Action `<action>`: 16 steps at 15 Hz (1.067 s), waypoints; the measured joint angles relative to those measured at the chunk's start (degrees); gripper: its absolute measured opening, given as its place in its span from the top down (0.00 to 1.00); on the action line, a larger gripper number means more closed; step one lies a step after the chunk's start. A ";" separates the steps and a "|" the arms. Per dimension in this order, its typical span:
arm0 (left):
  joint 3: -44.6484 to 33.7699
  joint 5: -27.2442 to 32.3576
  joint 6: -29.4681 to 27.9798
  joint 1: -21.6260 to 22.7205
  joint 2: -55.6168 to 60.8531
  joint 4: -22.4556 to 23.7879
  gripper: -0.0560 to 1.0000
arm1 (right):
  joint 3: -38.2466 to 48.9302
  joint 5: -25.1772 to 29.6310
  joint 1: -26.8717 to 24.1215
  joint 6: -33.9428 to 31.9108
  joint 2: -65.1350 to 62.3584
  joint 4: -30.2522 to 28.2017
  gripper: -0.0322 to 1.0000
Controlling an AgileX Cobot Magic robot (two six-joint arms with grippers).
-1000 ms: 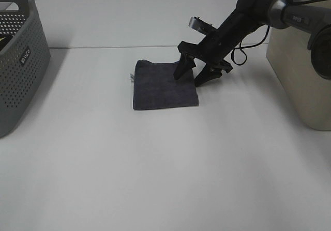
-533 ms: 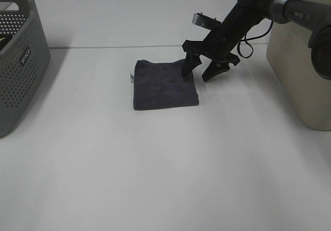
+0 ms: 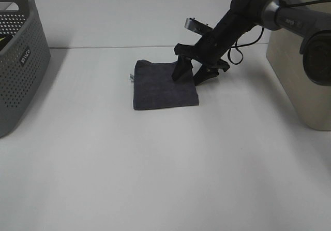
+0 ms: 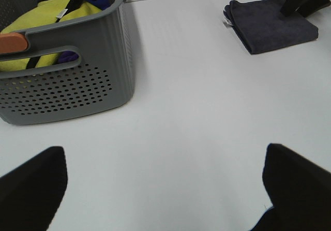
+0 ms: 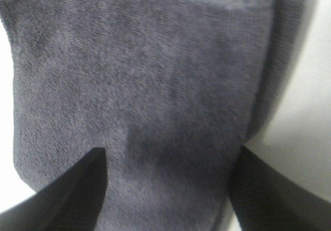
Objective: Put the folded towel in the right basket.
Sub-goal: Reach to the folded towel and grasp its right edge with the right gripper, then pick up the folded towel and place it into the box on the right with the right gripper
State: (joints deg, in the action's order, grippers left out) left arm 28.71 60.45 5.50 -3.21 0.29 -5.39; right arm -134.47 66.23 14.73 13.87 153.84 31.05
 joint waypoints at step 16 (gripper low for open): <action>0.00 0.00 0.00 0.00 0.00 0.00 0.02 | 0.00 -0.40 1.15 1.60 -19.77 -10.26 0.91</action>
State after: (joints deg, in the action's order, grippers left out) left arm 28.71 60.45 5.50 -3.21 0.29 -5.39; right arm -134.47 65.83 15.87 15.47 134.07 20.80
